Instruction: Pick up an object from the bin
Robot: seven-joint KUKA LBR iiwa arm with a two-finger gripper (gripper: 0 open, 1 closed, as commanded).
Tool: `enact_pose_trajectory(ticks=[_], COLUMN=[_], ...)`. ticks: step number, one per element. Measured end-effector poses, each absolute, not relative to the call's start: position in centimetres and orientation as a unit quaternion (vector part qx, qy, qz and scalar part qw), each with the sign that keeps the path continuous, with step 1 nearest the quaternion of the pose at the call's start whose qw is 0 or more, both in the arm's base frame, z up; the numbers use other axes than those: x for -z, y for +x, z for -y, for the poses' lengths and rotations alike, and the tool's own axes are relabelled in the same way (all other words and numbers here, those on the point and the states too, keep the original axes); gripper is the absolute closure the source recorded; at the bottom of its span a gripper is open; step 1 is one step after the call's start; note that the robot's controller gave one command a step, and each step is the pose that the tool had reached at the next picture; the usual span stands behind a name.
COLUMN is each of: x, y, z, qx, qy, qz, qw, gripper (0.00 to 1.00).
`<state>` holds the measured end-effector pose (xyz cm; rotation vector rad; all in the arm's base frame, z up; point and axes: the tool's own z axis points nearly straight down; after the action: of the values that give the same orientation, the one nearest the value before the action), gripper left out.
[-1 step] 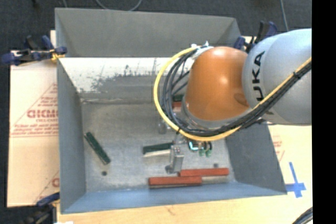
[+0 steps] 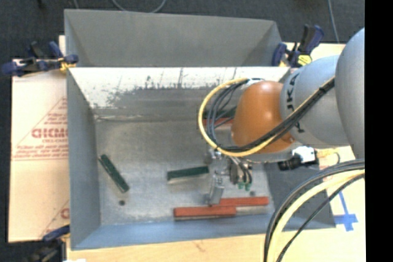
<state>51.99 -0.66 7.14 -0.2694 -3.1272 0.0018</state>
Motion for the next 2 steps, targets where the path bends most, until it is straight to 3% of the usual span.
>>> enact_pose_trajectory(ticks=[1,2], x=[-7.06,-7.11], y=[55.35,55.34], z=[-2.29,-2.24], qx=[0.000,0.000], qy=[0.028,0.025], qz=[1.000,1.000], qw=[-0.003,-0.003], gripper=[0.00,1.00])
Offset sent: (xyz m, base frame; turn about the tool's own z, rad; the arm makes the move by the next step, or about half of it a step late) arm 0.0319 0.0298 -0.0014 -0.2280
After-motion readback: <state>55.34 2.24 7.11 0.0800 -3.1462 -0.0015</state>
